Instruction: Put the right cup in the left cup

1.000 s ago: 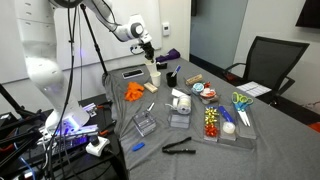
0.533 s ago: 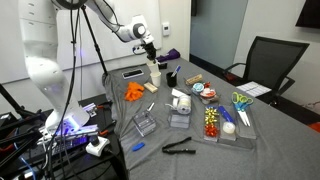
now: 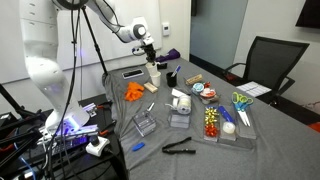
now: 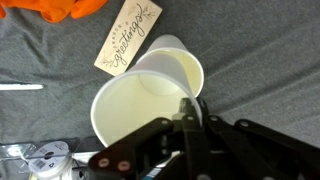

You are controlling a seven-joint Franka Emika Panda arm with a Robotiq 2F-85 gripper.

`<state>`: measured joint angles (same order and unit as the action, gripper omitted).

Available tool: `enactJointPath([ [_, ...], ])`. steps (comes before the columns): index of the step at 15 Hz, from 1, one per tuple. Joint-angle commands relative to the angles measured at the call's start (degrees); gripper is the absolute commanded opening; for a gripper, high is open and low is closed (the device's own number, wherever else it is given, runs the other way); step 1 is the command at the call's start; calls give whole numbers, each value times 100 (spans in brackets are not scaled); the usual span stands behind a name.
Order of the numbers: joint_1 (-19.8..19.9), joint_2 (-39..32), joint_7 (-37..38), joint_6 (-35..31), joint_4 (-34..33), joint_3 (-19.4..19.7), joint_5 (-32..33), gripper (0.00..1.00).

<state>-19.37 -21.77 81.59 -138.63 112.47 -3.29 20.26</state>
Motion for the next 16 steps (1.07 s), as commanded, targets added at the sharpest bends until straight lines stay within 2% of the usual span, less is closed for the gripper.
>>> enactJointPath([
  [1, -117, -226, 94, 212, -264, 102, 106, 1],
  [10, -101, -864, -73, 972, -1029, 83, -134, 1],
  [16, -72, -1135, -139, 914, -1339, 59, -279, 1],
])
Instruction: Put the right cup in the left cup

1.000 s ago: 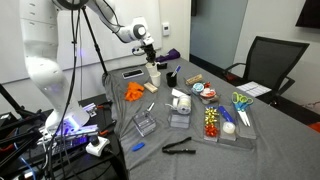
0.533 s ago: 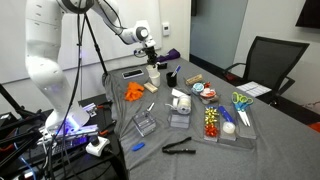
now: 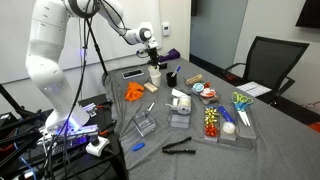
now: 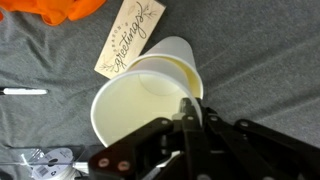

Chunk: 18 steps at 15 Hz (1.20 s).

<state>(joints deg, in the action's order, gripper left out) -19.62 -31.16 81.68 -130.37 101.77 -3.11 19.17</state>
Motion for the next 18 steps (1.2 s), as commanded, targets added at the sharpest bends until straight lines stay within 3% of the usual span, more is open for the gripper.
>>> enactJointPath([
  [1, -48, -245, -164, 100, -321, 39, -204, 1],
  [8, -80, -462, -168, 165, -527, 68, -356, 1],
  [9, -83, -472, -152, 248, -565, 67, -397, 28],
  [10, -79, -453, -166, 298, -571, 59, -433, 29],
  [18, -92, 73, -439, 284, -334, -54, -626, 83],
])
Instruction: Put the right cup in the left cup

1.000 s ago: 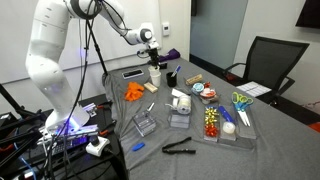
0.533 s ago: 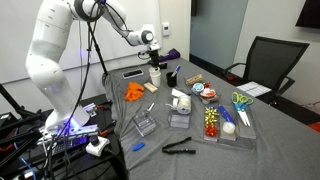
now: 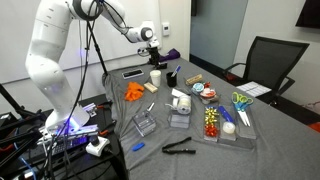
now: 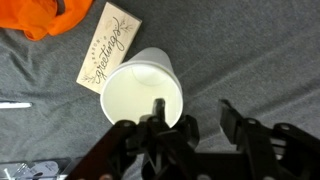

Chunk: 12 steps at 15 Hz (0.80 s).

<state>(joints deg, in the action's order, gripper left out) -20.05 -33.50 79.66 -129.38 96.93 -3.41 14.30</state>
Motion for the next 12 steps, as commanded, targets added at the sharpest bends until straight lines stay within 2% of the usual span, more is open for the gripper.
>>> enactJointPath([
  [1, -52, 365, -282, 188, 176, -37, -137, 89],
  [2, -56, 429, -329, 193, 204, -46, -125, 97],
  [3, -46, 504, -412, 212, 245, -64, -123, 99],
  [12, 185, 1158, -1611, 267, 760, -163, -375, 100],
])
